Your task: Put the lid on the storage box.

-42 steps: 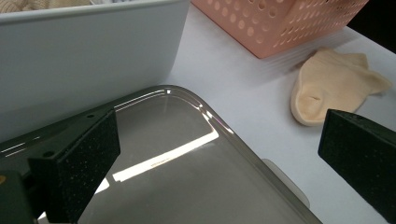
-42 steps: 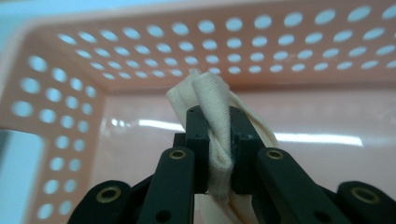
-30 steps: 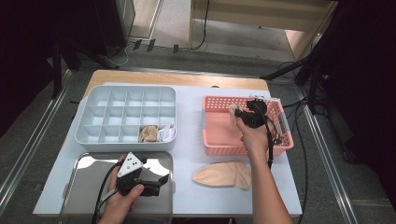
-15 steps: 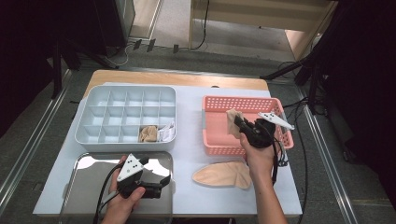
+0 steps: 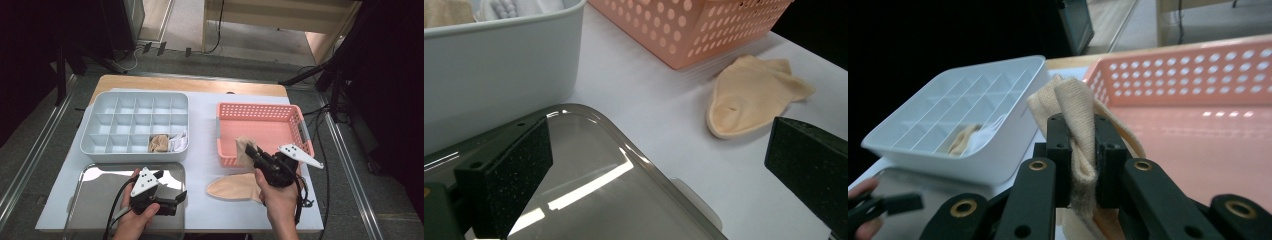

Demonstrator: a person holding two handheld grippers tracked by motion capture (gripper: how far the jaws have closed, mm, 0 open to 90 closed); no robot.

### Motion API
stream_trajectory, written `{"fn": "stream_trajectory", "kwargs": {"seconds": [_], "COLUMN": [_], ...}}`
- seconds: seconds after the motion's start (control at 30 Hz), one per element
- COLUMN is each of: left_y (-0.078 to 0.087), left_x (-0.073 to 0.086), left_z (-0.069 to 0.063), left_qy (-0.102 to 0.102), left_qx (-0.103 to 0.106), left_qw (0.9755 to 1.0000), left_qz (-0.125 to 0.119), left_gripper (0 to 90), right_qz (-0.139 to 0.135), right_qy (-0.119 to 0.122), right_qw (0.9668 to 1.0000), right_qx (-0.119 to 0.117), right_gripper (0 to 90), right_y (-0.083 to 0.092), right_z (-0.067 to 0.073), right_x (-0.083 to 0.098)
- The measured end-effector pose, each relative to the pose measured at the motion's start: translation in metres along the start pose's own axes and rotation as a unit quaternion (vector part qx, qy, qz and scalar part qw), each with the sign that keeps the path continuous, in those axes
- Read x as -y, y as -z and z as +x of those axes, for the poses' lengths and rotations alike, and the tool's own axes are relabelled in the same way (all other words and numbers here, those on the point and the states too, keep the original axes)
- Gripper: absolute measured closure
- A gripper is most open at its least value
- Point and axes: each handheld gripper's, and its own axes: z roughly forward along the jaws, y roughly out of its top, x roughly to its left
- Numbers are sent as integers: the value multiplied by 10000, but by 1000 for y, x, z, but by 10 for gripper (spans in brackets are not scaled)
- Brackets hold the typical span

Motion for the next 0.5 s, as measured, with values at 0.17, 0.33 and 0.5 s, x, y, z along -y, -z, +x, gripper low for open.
{"fn": "stream_trajectory", "kwargs": {"seconds": [0.17,0.33,0.5], "left_y": [0,-1,-2], "left_x": [0,1,1], "left_z": [-3,-7,-10], "left_qy": [-55,-60,-110], "left_qx": [58,111,138], "left_qw": [10000,9999,9998], "left_qz": [39,58,90], "left_gripper": [0,0,0], "right_qz": [240,729,1025], "right_qy": [-52,-269,-446], "right_qw": [9997,9969,9937], "right_qx": [-74,-121,69], "right_gripper": [811,812,800], "right_y": [11,11,4], "right_z": [13,15,1], "right_x": [29,64,89]}}
